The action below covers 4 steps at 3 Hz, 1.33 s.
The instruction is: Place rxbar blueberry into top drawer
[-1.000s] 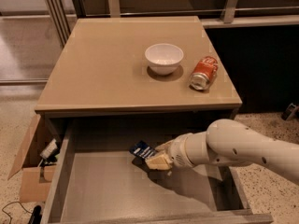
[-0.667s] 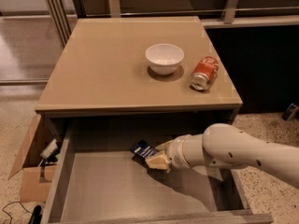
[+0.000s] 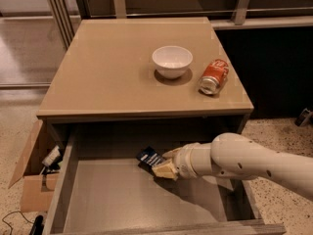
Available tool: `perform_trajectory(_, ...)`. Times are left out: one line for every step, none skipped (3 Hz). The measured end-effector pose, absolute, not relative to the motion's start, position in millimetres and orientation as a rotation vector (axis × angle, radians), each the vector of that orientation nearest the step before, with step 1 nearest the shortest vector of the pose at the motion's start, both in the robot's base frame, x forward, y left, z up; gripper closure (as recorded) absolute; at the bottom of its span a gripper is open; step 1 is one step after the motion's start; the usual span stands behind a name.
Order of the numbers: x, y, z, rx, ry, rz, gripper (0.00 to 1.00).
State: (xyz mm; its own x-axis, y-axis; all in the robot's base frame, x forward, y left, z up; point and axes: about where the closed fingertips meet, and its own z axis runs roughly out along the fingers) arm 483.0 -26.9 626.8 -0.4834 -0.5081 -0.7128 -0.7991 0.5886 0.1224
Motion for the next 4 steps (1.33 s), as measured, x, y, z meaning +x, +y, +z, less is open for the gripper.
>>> perform_trajectory(483.0, -26.8, 626.4, -1.033, 2.181, 0.593, 0.79)
perform_trajectory(483.0, -26.8, 626.4, -1.033, 2.181, 0.593, 0.56)
perform_trajectory(483.0, -26.8, 626.4, -1.033, 2.181, 0.593, 0.32)
perform_trajectory(483.0, -26.7, 626.4, -1.033, 2.181, 0.593, 0.00)
